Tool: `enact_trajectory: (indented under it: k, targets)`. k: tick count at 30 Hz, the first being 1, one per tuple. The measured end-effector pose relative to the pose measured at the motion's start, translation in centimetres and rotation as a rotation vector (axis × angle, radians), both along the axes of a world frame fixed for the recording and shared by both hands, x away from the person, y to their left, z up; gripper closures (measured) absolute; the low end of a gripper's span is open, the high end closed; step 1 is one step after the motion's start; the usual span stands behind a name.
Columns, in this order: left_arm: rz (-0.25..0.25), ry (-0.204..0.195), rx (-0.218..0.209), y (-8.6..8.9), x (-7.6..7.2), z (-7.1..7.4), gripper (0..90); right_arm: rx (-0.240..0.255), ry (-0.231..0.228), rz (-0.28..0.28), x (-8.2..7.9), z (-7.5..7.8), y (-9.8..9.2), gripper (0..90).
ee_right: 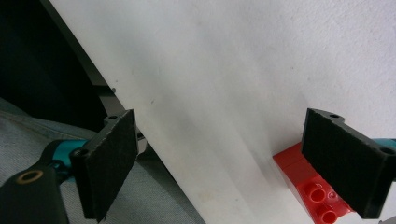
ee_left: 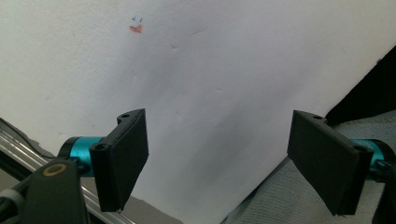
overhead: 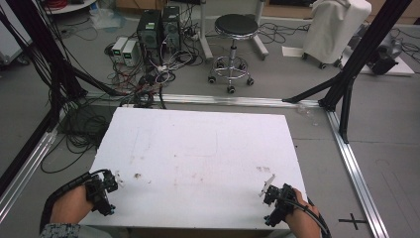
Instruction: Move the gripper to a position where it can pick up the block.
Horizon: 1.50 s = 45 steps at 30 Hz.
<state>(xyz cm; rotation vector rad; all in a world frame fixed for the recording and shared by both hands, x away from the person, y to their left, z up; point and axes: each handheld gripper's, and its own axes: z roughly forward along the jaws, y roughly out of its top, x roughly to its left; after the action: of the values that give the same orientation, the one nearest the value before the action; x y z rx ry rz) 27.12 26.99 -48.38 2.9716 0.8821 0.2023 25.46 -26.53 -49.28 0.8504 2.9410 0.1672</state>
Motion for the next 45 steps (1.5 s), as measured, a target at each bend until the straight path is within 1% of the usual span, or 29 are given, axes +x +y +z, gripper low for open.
enact_trajectory:
  k: [3,5,15,20,24,26,28,32,34,39,42,45]
  targets:
    - [0.005,-0.007,0.002,0.1,-0.1,0.0,20.7,0.001,-0.005,0.006,0.1,0.0,0.0,10.7]
    - [0.005,-0.005,0.002,0.1,0.0,0.0,20.7,0.002,-0.003,0.009,0.1,0.0,0.1,10.8]
    - [0.001,-0.005,0.005,-0.1,-0.1,-0.1,20.8,0.004,-0.001,0.006,0.0,0.2,0.1,10.7]
    - [0.003,-0.009,0.008,-0.1,-0.1,0.0,20.8,0.013,-0.005,0.009,0.0,0.2,-0.1,10.7]
    - [0.002,-0.01,0.007,-0.1,-0.1,0.1,20.8,0.014,-0.008,0.001,0.0,0.3,-0.3,10.7]
    - [0.002,-0.011,0.006,-0.1,-0.1,0.1,20.8,0.019,-0.01,-0.002,0.0,0.4,-0.4,10.7]
    - [0.004,-0.024,0.013,-0.1,-0.1,0.0,20.8,0.023,-0.011,-0.001,0.0,0.4,-0.5,10.7]
    - [0.003,-0.02,0.014,-0.1,0.0,0.0,20.7,0.035,-0.01,-0.005,0.0,0.5,-0.6,10.7]
    - [0.004,-0.023,0.013,-0.1,0.0,0.1,20.7,0.059,-0.002,-0.002,-0.2,0.6,-0.7,10.7]
    - [0.006,-0.022,0.014,0.0,-0.1,0.1,20.7,0.087,0.005,0.025,-0.5,0.8,-1.2,10.8]
    - [0.007,-0.021,0.01,0.0,-0.1,0.2,20.7,0.097,0.008,0.077,-0.7,1.0,-1.4,10.7]
    - [0.008,-0.025,0.009,0.0,-0.1,0.3,20.7,0.118,0.008,0.146,-0.9,1.3,-1.5,10.8]
